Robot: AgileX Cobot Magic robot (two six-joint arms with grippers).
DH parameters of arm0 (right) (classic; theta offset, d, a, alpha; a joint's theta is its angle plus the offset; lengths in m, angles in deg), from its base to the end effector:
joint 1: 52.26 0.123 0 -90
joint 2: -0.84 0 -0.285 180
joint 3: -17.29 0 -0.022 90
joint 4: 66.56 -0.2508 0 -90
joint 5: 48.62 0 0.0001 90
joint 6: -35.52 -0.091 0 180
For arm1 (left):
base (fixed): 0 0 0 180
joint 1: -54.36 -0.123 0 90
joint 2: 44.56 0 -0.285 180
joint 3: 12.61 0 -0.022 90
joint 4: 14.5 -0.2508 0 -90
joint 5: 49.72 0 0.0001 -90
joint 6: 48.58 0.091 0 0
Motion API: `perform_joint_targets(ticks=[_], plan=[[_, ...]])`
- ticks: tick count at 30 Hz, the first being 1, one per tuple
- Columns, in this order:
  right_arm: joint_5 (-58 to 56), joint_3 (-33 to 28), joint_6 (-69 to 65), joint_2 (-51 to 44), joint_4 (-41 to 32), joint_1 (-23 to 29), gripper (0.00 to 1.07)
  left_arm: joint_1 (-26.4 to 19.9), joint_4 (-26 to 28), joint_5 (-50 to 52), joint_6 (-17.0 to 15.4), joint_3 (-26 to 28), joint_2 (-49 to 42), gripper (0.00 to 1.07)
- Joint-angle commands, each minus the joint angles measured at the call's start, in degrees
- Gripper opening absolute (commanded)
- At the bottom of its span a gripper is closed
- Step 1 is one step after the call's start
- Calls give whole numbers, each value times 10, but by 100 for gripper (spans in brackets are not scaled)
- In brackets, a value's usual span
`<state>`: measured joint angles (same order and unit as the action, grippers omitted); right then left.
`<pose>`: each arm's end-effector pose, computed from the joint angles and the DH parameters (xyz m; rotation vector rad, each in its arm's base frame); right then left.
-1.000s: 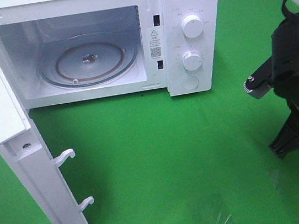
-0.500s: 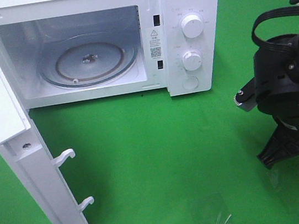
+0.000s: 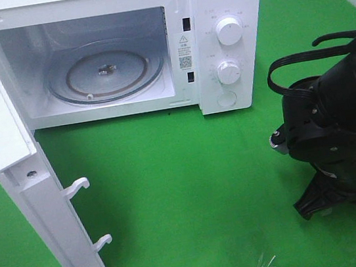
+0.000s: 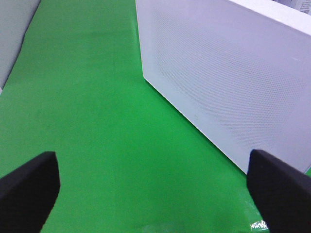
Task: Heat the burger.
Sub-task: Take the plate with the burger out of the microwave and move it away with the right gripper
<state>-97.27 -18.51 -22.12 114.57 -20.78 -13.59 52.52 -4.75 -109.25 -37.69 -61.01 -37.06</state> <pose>0.2259 0.1181 0.1030 -0.4344 2.8191 -0.8150 -0.0053 -0.0135 0.2808 0.1645 1.9970 -0.0605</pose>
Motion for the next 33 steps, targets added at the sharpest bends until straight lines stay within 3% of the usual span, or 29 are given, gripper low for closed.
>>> perform_joint_targets(ticks=[1, 6, 10, 13, 15, 18, 28, 33], plan=[[-26, 0, -15, 11, 20, -3, 2, -2, 1, 2, -3, -3, -13, 103], [-19, 0, -15, 28, 15, -3, 7, -2, 1, 2, -3, -3, -13, 103], [-11, 0, -15, 28, 13, -3, 22, -2, 1, 2, -3, -3, -13, 103], [-8, 0, -13, 28, 7, -3, 25, -2, 1, 2, -3, -3, -13, 103], [-5, 1, -5, 24, -22, -2, 37, -2, 1, 2, -3, -3, -13, 103], [-3, 1, -2, 19, -28, -2, 39, -2, 1, 2, -3, -3, -13, 103], [9, 1, 116, -136, -128, -2, 43, -2, 1, 2, -3, -3, -13, 103], [25, 1, 213, -235, -184, -2, 56, -2, 1, 2, -3, -3, -13, 103]])
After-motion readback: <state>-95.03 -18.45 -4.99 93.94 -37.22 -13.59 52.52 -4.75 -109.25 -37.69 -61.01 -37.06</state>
